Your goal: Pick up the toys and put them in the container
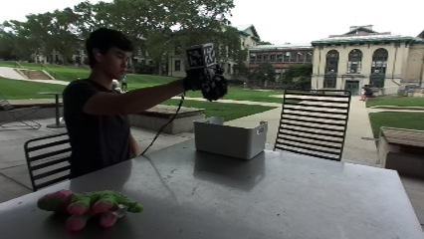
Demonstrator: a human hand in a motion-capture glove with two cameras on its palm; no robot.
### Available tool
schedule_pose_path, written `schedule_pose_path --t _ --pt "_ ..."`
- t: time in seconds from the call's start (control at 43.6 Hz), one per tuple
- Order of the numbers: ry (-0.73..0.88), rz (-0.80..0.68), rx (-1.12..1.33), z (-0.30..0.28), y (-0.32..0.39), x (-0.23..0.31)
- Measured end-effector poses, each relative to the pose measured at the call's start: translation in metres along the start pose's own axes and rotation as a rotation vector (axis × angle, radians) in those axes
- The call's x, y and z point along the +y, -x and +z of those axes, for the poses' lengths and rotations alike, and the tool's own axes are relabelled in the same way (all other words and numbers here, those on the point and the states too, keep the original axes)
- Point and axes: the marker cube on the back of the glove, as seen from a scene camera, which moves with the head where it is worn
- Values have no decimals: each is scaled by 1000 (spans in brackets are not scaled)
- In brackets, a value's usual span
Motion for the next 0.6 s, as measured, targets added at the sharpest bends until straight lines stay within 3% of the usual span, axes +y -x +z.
schedule_pose_path --t 0.069,0.184,0.252,0.344,0.482,0.597 --pt "-7 -51 -18 -7 44 5" --pt "6 -295 -8 -2 133 26" --pt "24 -265 -35 6 169 31" --pt "21 -262 -33 15 152 7" --pt "59 -373 -21 44 206 19" --pt "83 -375 -16 64 233 26"
